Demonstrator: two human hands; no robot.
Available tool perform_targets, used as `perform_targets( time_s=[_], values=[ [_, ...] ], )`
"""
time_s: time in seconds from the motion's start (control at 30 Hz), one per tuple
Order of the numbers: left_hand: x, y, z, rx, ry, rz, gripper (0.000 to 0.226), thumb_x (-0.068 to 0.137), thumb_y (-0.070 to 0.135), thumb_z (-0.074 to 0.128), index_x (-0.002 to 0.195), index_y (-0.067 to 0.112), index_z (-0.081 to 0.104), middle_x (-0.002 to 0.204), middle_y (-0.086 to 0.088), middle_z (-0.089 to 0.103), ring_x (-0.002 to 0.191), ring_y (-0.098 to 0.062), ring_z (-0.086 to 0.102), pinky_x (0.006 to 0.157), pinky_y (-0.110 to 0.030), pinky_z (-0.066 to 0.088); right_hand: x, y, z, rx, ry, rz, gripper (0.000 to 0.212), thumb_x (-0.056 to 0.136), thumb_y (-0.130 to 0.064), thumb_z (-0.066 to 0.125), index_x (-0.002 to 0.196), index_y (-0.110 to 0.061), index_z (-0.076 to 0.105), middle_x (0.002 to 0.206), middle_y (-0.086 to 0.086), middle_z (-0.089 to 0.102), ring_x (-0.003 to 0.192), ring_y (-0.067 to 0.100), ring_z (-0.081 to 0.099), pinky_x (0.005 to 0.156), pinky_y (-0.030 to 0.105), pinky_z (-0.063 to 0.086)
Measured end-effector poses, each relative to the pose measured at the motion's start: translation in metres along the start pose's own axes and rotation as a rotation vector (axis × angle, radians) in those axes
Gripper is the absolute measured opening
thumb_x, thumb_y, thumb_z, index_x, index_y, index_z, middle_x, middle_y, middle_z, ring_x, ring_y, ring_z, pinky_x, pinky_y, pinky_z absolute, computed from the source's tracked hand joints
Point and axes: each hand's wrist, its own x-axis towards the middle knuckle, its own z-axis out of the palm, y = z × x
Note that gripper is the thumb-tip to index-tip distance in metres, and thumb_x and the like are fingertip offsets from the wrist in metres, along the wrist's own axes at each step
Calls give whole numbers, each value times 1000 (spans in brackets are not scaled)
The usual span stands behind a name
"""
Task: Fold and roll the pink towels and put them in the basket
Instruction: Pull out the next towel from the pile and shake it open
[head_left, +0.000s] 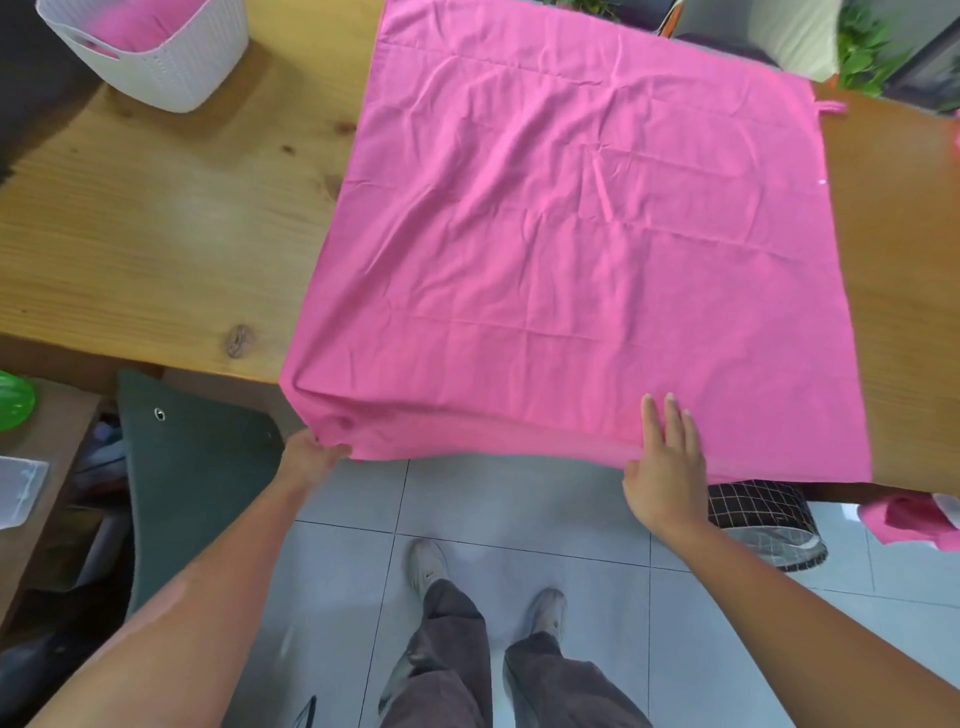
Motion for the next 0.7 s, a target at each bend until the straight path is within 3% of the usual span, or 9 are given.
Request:
perform_targets(
  time_s=[0.1, 0.17, 0.23, 0.3, 0.37, 0.5, 0.6, 0.7],
  values=[
    [2, -8, 5, 126, -143, 24, 20, 91, 18, 69, 81, 4, 79, 96, -10, 58, 90, -20, 45, 61, -25, 30, 2, 4, 2, -8, 2, -9, 94, 84, -9, 61, 161, -22, 9, 168, 7, 3, 154, 29, 2, 124, 44, 16],
    [-2, -9, 10, 195, -173, 29, 27, 97, 21, 62, 82, 6, 80, 93, -16, 59, 83, -21, 47, 62, -32, 36, 2, 5, 3, -18, 6, -10, 97, 82, -9, 62, 161, -24, 8, 168, 5, 2, 154, 27, 1, 124, 44, 17],
    [-14, -7, 19, 285, -183, 23, 32, 103, 22, 52, 104, 0, 76, 106, -26, 64, 88, -29, 57, 78, -38, 45, 2, 6, 5, -12, 11, -3, 100, 79, -10, 64, 161, -24, 7, 168, 4, 1, 154, 27, 0, 123, 44, 17],
    [-33, 0, 28, 346, -214, 27, 40, 107, 26, 45, 123, -6, 63, 124, -26, 62, 112, -37, 58, 96, -38, 45, 1, 6, 7, 2, 9, -7, 102, 79, -12, 65, 161, -25, 5, 168, 4, -1, 155, 26, -2, 123, 43, 16],
    [-58, 14, 33, 328, -278, 58, 44, 107, 30, 44, 117, -9, 61, 119, -26, 64, 113, -38, 59, 103, -44, 45, 1, 7, 6, 9, -11, -21, 103, 80, -13, 66, 161, -24, 3, 168, 4, -4, 154, 26, -5, 124, 42, 13],
    [-109, 58, 28, 11, -469, 40, 44, 108, 25, 40, 105, -13, 61, 95, -35, 67, 86, -45, 68, 97, -54, 54, -7, 10, 1, 93, -1, -50, 93, 82, -10, 64, 160, -17, 14, 168, 10, 3, 154, 28, 0, 124, 44, 15],
    [-140, 101, 23, -234, -543, 32, 42, 109, 24, 35, 93, -3, 63, 77, -26, 67, 66, -32, 68, 80, -44, 62, -29, 9, -2, 229, 124, -77, 77, 85, -10, 64, 154, -11, 31, 163, 13, 23, 150, 32, 19, 120, 47, 25],
    [-153, 153, 24, -524, -559, -31, 35, 108, 30, 38, 92, 6, 58, 65, -14, 64, 53, -23, 67, 61, -33, 61, -54, 9, 1, 393, 211, -153, 56, 99, -35, 55, 147, -8, 43, 152, 9, 43, 141, 30, 37, 115, 46, 32]
  ],
)
